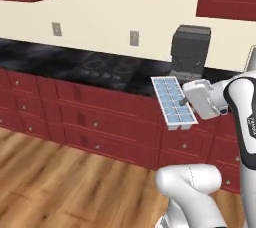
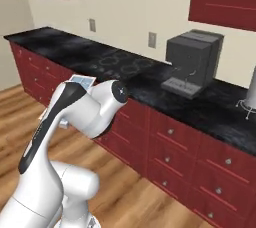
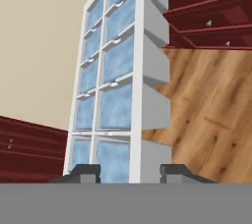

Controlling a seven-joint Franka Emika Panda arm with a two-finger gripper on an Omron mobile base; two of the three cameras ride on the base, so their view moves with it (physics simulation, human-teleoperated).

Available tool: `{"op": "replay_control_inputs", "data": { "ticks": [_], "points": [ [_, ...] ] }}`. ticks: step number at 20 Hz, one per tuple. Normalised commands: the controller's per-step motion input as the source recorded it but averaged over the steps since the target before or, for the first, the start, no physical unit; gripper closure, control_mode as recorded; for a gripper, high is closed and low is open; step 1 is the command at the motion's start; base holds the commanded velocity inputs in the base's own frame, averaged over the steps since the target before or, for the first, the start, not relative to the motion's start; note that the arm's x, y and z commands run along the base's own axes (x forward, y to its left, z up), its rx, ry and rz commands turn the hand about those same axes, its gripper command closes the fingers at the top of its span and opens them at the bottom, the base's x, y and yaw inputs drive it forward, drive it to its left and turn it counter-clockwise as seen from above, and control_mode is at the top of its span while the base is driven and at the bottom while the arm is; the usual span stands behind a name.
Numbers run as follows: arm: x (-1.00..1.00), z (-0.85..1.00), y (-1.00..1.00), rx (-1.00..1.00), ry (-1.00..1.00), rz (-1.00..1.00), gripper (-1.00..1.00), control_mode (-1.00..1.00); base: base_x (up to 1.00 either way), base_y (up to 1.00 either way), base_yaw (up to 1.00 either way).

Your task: The ice cube tray has been filled with water. Take the tray and place it in the freezer to make ice. Close the freezer door after placing the tray.

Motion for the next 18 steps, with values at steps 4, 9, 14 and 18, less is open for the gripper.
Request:
{"op": "replay_control_inputs", "data": {
  "ticks": [4, 9, 14, 18],
  "points": [
    [0.00, 0.00, 0.00, 0.00, 0.00, 0.00, 1.00, 1.00, -0.25, 0.22, -0.76],
    [0.00, 0.00, 0.00, 0.00, 0.00, 0.00, 1.00, 1.00, -0.18, 0.16, -0.80],
    [0.00, 0.00, 0.00, 0.00, 0.00, 0.00, 1.00, 1.00, -0.08, 0.04, -0.85],
    [0.00, 0.00, 0.00, 0.00, 0.00, 0.00, 1.00, 1.00, -0.09, 0.04, -0.85]
  ]
}}
